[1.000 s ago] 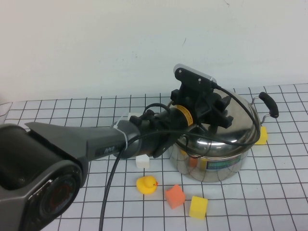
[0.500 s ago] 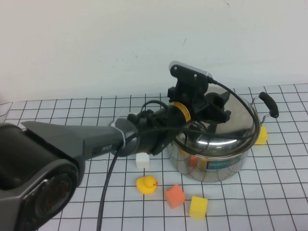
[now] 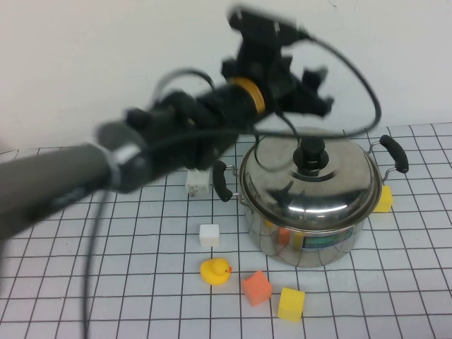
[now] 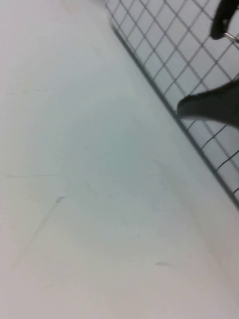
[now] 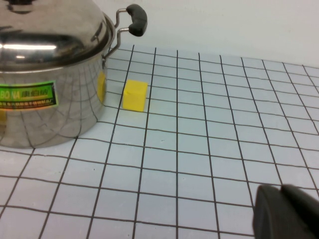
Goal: Cover the pot
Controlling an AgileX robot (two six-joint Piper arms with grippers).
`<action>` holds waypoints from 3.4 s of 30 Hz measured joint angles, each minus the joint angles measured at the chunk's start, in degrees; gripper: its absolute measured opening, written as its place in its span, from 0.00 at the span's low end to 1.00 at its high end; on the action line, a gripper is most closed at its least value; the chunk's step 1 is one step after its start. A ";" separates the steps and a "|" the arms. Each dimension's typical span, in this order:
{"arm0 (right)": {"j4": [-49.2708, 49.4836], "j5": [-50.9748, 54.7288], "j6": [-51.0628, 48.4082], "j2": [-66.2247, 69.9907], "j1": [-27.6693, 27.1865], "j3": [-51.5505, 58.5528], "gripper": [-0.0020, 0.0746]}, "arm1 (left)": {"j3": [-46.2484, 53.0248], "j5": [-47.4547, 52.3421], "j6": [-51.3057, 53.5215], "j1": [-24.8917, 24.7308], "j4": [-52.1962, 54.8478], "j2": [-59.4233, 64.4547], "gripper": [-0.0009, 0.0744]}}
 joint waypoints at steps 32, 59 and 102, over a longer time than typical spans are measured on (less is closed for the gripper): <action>0.00 0.00 0.00 0.00 0.00 0.00 0.04 | 14.33 35.59 1.31 0.12 1.10 -57.14 0.01; 0.00 0.00 0.00 0.00 0.00 0.00 0.04 | 33.35 43.60 -3.94 4.23 0.05 -78.99 0.01; 0.00 0.00 0.00 0.00 0.00 0.00 0.04 | 85.88 26.28 -3.69 33.85 -16.16 -109.03 0.01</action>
